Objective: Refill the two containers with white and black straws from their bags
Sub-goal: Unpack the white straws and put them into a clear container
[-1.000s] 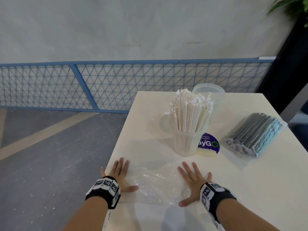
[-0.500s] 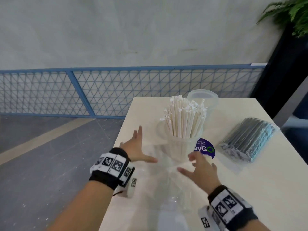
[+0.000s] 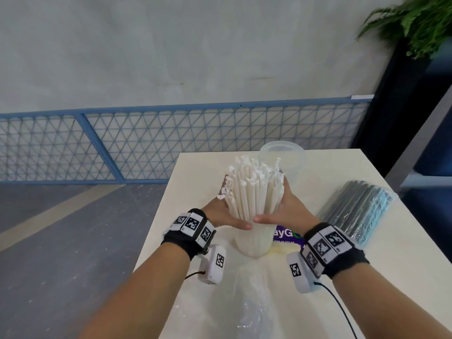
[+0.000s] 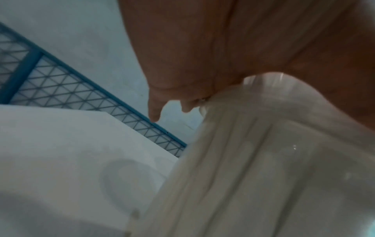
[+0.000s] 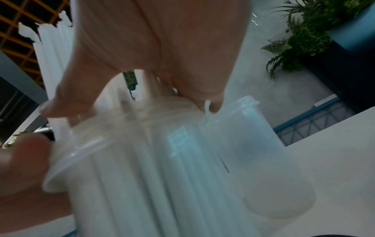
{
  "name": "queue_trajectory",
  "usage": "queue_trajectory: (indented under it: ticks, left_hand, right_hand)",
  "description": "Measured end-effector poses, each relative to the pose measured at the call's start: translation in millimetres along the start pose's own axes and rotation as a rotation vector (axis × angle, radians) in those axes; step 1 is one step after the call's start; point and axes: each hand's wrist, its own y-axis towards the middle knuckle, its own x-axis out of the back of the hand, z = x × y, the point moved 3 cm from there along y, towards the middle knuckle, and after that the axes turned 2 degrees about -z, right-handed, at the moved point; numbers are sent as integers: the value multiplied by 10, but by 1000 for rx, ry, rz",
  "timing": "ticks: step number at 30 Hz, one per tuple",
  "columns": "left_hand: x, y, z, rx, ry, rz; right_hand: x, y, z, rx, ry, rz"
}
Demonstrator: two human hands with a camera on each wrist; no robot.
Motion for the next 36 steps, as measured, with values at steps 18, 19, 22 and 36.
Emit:
queue_trajectory:
  ticks: [18, 19, 22, 36]
  left_hand:
    - [325, -64, -403, -536, -425, -322]
    - [330, -102, -422, -536, -394, -338]
    - [286, -198, -460, -592, -168, -369]
    - [24, -333, -486, -526, 446, -487]
  right_hand:
    - [56, 118, 511, 314, 174, -273]
    - [55, 117, 522, 321, 158, -262]
    - [36, 76, 511, 383, 13, -282]
    - [-150, -12, 440, 491, -422, -330]
